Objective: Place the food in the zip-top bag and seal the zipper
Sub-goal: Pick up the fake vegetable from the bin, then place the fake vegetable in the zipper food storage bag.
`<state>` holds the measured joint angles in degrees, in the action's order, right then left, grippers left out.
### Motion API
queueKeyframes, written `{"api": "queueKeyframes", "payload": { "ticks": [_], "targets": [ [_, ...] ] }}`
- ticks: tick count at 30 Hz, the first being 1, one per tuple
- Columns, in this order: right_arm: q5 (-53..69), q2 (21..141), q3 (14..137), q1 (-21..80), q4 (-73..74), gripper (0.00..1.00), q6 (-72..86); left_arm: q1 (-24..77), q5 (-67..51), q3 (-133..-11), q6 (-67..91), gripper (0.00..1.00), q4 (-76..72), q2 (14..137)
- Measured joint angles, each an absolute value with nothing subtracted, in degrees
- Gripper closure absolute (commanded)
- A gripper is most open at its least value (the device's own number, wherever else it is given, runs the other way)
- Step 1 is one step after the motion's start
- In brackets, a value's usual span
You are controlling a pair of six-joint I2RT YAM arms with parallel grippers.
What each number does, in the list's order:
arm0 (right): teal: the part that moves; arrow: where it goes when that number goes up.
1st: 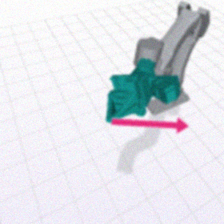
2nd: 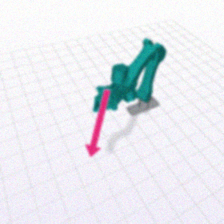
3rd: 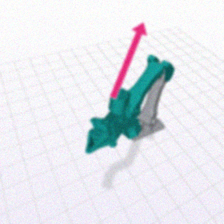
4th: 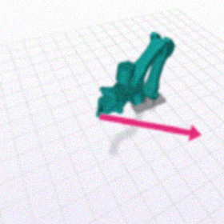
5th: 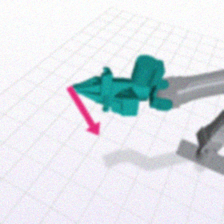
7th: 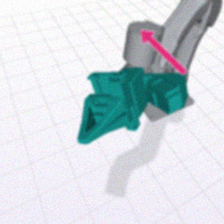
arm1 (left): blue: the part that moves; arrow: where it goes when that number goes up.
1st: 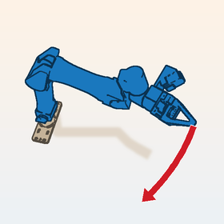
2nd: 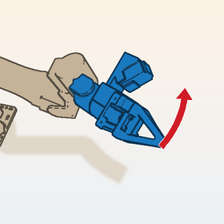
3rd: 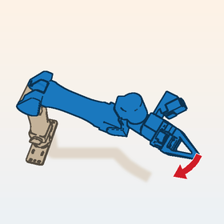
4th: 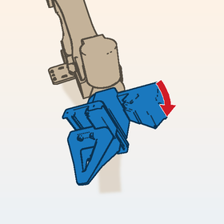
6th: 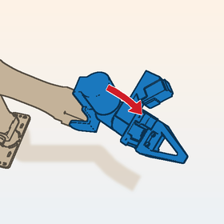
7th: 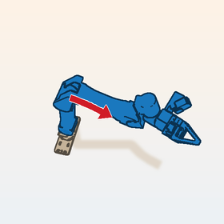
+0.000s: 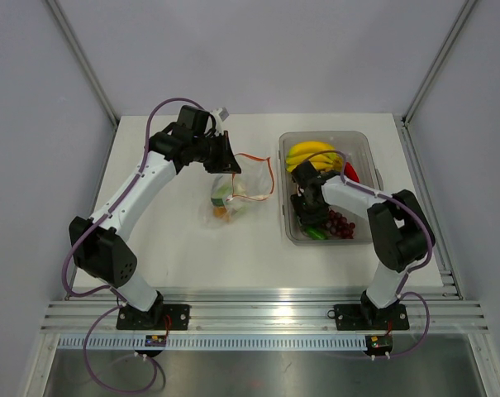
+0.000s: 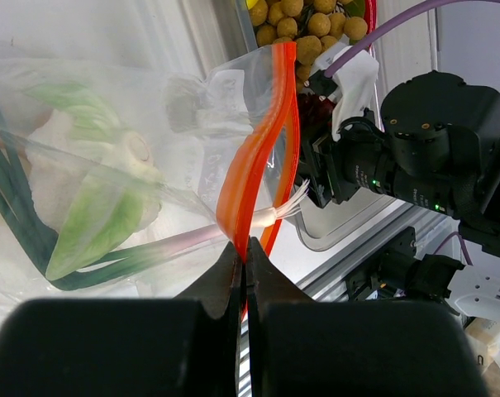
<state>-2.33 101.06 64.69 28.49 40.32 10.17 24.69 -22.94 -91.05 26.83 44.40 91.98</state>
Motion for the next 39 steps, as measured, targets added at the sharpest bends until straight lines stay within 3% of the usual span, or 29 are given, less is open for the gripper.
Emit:
{"api": "queueKeyframes", "payload": {
  "ticks": [2, 4, 7, 13, 21, 30, 39],
  "targets": [
    [-2.35, 101.67, 64.77, 28.49, 40.14, 0.61, 9.74, 24.69, -23.09, -91.05, 26.83, 1.00, 44.36, 91.98],
    [-2.74, 102.08, 65.32, 28.49, 39.46, 0.78, 8.91, 24.69, -23.31, -91.05, 26.83, 1.00, 44.29, 91.98],
    [-3.81, 102.30, 65.71, 28.49, 38.33, 0.93, 8.40, 24.69, -23.40, -91.05, 26.83, 1.00, 44.21, 91.98],
    [-3.90, 100.22, 66.46, 28.49, 40.64, 0.94, 8.40, 24.69, -23.49, -91.05, 26.83, 1.00, 44.07, 91.98],
    [-1.83, 86.98, 75.85, 28.49, 46.65, 0.92, 8.38, 24.71, -24.12, -91.05, 26.92, 1.00, 43.97, 91.98],
    [-1.45, 82.19, 81.36, 28.49, 47.46, 1.00, 9.91, 25.02, -24.84, -91.05, 27.07, 1.00, 43.40, 91.98],
    [0.62, 74.67, 80.42, 29.50, 35.35, 1.00, 19.92, 25.08, -25.32, -91.05, 27.05, 1.00, 43.42, 91.98]
  ]
}}
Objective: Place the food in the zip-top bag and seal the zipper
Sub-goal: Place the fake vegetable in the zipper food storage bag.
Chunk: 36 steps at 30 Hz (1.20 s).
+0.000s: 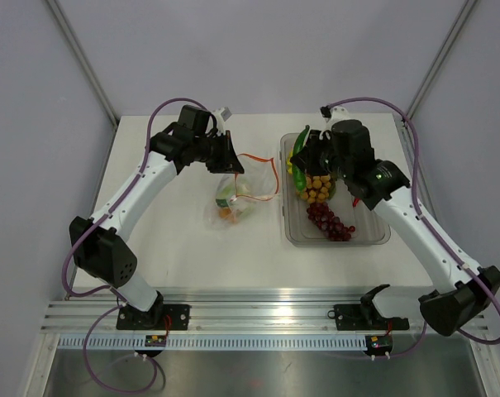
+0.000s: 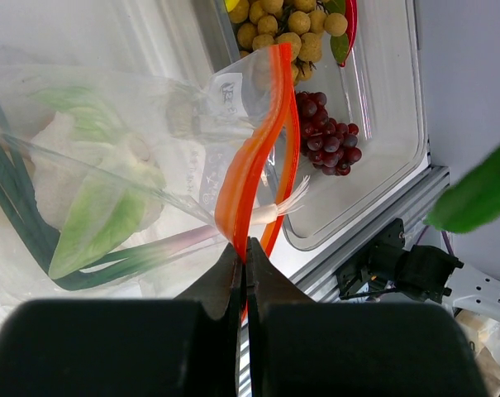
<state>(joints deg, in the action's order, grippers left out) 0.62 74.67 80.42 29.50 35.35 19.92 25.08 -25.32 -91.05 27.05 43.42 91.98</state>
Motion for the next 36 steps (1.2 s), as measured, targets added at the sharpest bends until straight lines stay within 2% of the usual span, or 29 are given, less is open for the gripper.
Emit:
{"api": "queueKeyframes", "payload": {
  "ticks": [4, 14, 24, 36],
  "targets": [
    [-0.78, 71.35, 77.62, 32.75, 25.96, 1.00, 24.38, 25.08, -25.34, -91.05, 27.05, 1.00, 43.42, 91.98],
    [-22.15, 73.36, 60.69, 45.65, 2.46, 1.00, 36.60, 25.12, -25.76, -91.05, 28.71, 1.00, 43.35, 91.98],
    [-38.15, 75.02, 56.12, 48.27, -4.89, 1.00, 46.46, 26.50, -25.82, -89.36, 31.86, 1.00, 42.48, 90.89],
    [-41.17, 80.71, 56.64, 48.73, -6.39, 1.00, 52.45, 27.14, -25.85, -89.08, 32.47, 1.00, 42.09, 90.78]
  ]
}}
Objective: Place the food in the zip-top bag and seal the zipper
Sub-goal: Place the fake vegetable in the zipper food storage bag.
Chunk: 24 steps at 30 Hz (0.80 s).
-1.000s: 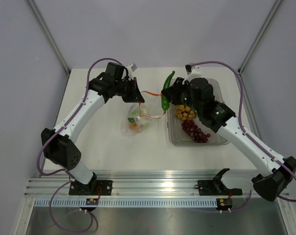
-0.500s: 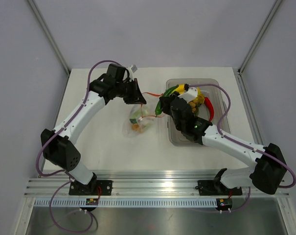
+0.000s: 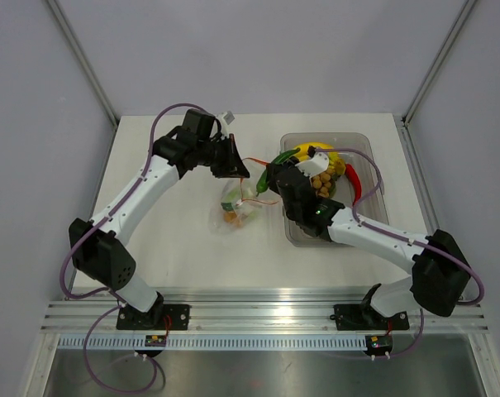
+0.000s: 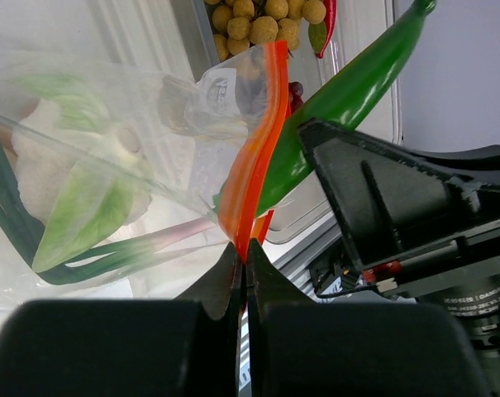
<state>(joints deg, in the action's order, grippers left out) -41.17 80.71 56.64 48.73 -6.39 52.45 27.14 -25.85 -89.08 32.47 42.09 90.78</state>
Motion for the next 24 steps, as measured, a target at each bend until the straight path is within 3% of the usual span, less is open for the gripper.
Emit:
{"api": "queueKeyframes", "payload": {
  "ticks": [13, 24],
  "targets": [
    [-46.98, 88.99, 56.69, 59.68, -6.66, 1.00, 53.95, 27.42, -26.30, -89.08, 32.67, 1.00, 41.93, 90.80],
    [-45.08, 90.39, 57.47, 59.90, -8.01, 0.96, 46.89, 27.42, -26.57, -88.66, 32.62, 1.00, 41.85, 90.80]
  ]
}}
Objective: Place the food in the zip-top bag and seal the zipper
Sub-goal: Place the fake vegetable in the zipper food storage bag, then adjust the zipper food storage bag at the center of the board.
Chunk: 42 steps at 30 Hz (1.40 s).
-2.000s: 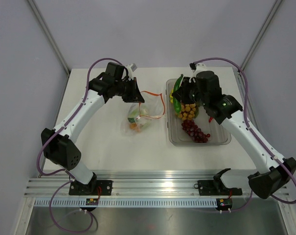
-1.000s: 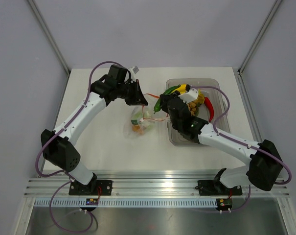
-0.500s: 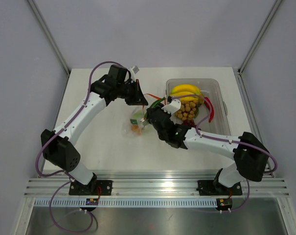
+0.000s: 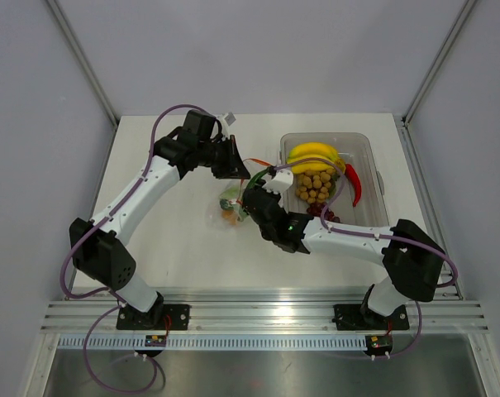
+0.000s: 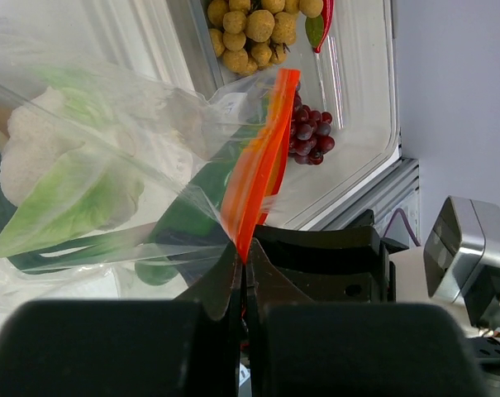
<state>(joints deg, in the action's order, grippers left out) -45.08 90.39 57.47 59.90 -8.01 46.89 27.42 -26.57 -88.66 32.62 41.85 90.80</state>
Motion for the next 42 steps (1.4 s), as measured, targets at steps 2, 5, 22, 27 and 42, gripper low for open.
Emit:
{"api": "queueKeyframes", "payload": {
  "ticks": [2, 5, 22, 27, 42],
  "targets": [
    [-43.31, 90.39, 57.52, 59.90, -8.38, 0.95, 44.64, 27.42, -26.59, -88.66, 32.62, 1.00, 41.87, 90.80],
    [-41.32, 90.39, 57.54, 59.90, -8.34, 0.80, 42.52, 27.44, -26.57, -88.66, 32.60, 1.00, 41.91, 90.80],
    [-36.99, 76.18, 57.47, 59.79, -1.17, 0.37, 31.73, 27.44, -26.76, -88.66, 32.58, 1.00, 41.50, 90.80],
    [-36.29, 69.82, 57.49, 57.45, 1.54, 0.41, 31.75, 27.42, -26.94, -88.66, 32.60, 1.00, 41.32, 90.80],
    [-22.83, 69.06, 55.53, 43.20, 19.73, 0.41, 40.51, 27.42, -27.03, -88.66, 32.60, 1.00, 41.04, 90.80]
  ]
}}
